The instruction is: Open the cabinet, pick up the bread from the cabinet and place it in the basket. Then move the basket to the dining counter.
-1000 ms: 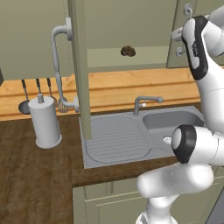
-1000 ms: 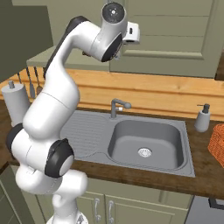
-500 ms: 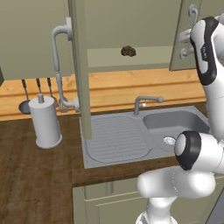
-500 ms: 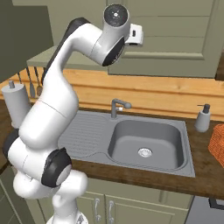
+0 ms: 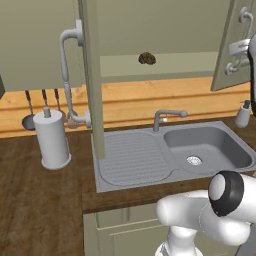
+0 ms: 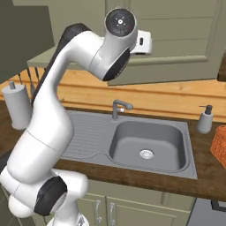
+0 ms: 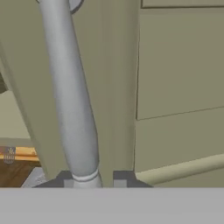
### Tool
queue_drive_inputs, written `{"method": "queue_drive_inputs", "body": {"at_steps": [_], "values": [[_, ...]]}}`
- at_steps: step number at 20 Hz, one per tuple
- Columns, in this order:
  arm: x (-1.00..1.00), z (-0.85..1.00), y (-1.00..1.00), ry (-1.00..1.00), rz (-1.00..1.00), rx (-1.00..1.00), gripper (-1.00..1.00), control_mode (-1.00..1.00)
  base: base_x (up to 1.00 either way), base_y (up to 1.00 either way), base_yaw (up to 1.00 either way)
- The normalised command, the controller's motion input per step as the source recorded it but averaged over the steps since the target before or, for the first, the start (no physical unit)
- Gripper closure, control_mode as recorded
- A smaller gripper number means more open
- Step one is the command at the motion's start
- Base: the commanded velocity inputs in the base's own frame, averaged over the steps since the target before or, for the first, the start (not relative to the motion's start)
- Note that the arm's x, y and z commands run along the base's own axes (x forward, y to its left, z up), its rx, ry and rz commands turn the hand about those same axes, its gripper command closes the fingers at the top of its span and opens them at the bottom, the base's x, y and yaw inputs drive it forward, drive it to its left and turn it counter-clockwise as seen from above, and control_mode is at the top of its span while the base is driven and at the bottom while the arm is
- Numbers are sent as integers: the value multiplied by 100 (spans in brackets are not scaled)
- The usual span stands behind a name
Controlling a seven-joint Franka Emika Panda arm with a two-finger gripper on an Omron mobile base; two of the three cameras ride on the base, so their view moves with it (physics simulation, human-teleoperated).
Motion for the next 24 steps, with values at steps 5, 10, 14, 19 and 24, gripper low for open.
{"method": "queue_drive_inputs", "body": {"at_steps": [5,10,14,19,24], "values": [[-100,35,-63,1,0,0,100,-100,0,0,0],[-100,40,-67,4,0,0,100,-100,0,0,0],[-95,35,-31,9,0,0,100,-100,0,0,0],[-36,0,15,8,0,0,-100,-100,0,0,0],[-46,0,10,14,0,0,-100,-100,0,0,0]]}}
